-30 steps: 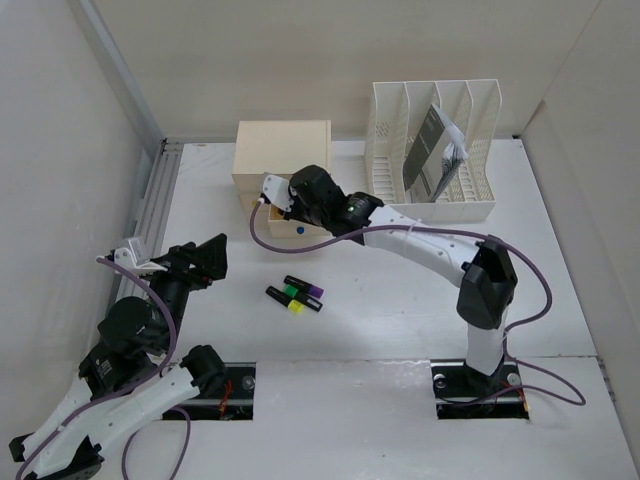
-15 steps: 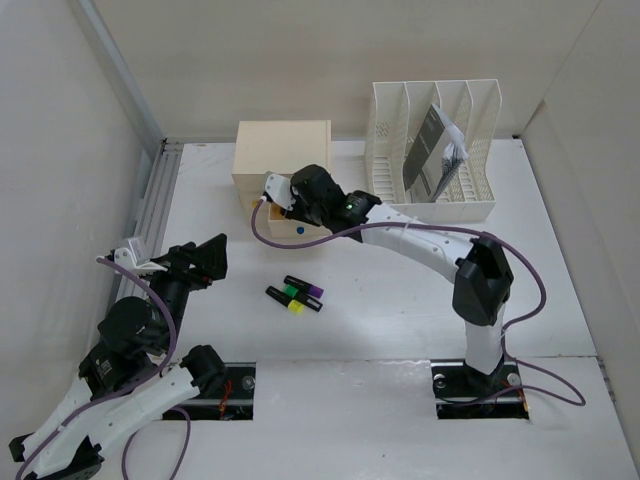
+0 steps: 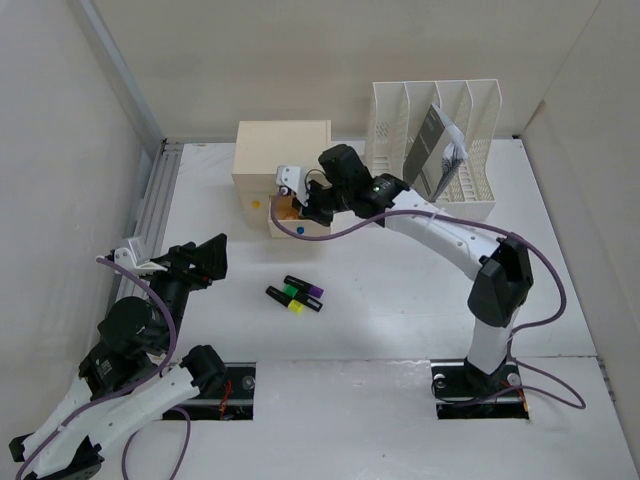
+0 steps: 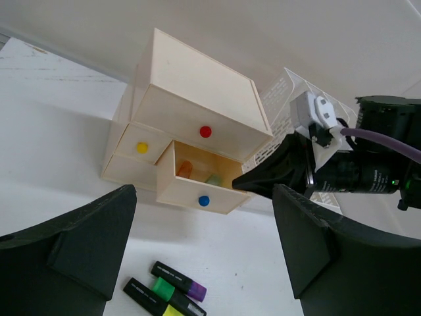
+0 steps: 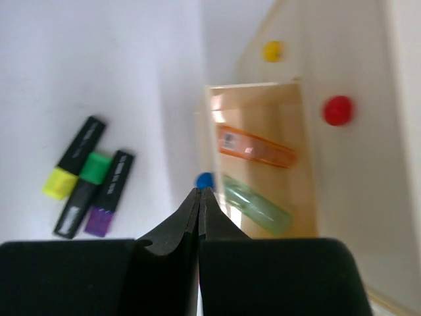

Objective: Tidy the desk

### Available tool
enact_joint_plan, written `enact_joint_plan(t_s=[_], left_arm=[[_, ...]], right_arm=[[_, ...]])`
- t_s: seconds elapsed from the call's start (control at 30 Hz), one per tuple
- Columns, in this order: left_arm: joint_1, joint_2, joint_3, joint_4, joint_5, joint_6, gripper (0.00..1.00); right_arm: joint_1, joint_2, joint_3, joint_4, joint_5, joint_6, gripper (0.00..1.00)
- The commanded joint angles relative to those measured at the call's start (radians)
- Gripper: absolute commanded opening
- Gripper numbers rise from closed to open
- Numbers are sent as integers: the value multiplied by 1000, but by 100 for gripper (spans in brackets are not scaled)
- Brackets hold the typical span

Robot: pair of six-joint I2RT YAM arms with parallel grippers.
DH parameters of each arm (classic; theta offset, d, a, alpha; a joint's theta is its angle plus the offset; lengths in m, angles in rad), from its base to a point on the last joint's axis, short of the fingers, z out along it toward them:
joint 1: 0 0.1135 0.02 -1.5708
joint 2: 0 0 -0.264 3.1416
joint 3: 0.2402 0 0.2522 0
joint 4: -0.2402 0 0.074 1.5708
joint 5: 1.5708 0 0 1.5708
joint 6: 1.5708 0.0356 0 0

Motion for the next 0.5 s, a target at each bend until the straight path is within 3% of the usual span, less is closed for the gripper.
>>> enact_joint_plan(t_s=[0.0,0.07,0.27,0.47], left_arm=[[-3,-9,-6,35,-6,1,82],[-3,-9,-6,35,-6,1,82],[-3,-9,-6,35,-6,1,82],[-3,-9,-6,35,-6,1,82]], right_arm=[[1,54,69,-165,-284,-92,0],[1,109,120,-242,-295,-104,0],[1,134,132,-167,-134,-24,0],[13,143,74,-6,281,101,0]])
